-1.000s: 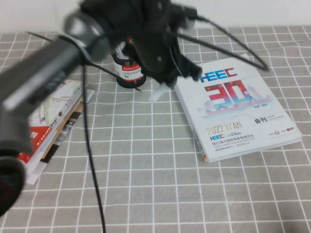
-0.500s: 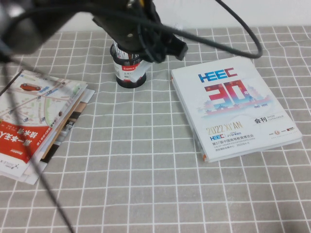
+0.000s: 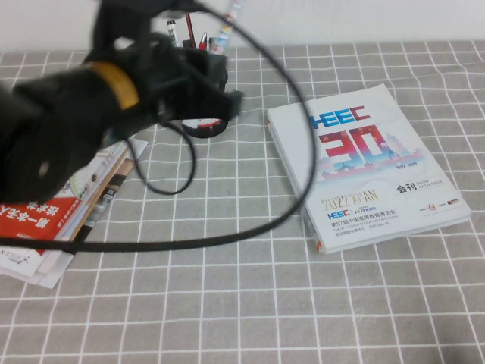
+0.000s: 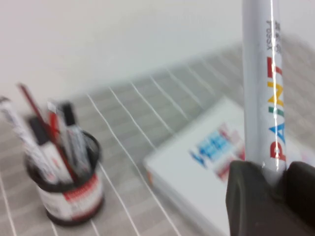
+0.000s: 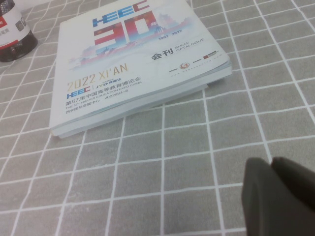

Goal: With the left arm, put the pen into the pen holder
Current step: Place the pen onto the pen holder

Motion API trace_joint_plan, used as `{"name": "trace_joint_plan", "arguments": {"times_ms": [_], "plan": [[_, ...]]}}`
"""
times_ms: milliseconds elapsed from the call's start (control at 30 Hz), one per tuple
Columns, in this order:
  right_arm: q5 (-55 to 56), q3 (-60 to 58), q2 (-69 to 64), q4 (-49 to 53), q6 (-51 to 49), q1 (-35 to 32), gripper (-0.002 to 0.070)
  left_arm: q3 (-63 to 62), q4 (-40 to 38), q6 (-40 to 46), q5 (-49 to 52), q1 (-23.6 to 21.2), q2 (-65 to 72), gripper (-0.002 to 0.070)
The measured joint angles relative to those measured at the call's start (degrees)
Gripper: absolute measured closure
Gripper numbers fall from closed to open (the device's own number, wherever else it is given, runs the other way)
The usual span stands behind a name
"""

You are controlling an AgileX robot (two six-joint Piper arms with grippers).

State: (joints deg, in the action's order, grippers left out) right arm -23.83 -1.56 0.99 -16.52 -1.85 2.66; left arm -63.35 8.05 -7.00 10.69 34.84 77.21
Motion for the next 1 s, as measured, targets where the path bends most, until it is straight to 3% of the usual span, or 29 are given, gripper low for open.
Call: {"name": "trace_joint_plan", "arguments": {"times_ms": [233,533,767,1000], "plan": [[0.0,0.0,0.0,0.0,0.0,0.0,0.0692,12.7,0.4,-4.9,-31.3,-8.8,0.2,0.0566],[0.0,0.0,0.0,0.0,0.0,0.0,0.0691,13.7,0.7,-4.7,-54.0,-13.0,9.3,0.0566],[0.0,0.0,0.0,0.0,0.0,0.0,0.0691,13.4,1.2,-7.1,-69.0,-16.2,20.1,0.0566],[0.0,0.0,0.0,0.0,0.0,0.0,0.0691,7.2,3.4,-11.2,-72.2,-18.0,29.0,0.0566]]}}
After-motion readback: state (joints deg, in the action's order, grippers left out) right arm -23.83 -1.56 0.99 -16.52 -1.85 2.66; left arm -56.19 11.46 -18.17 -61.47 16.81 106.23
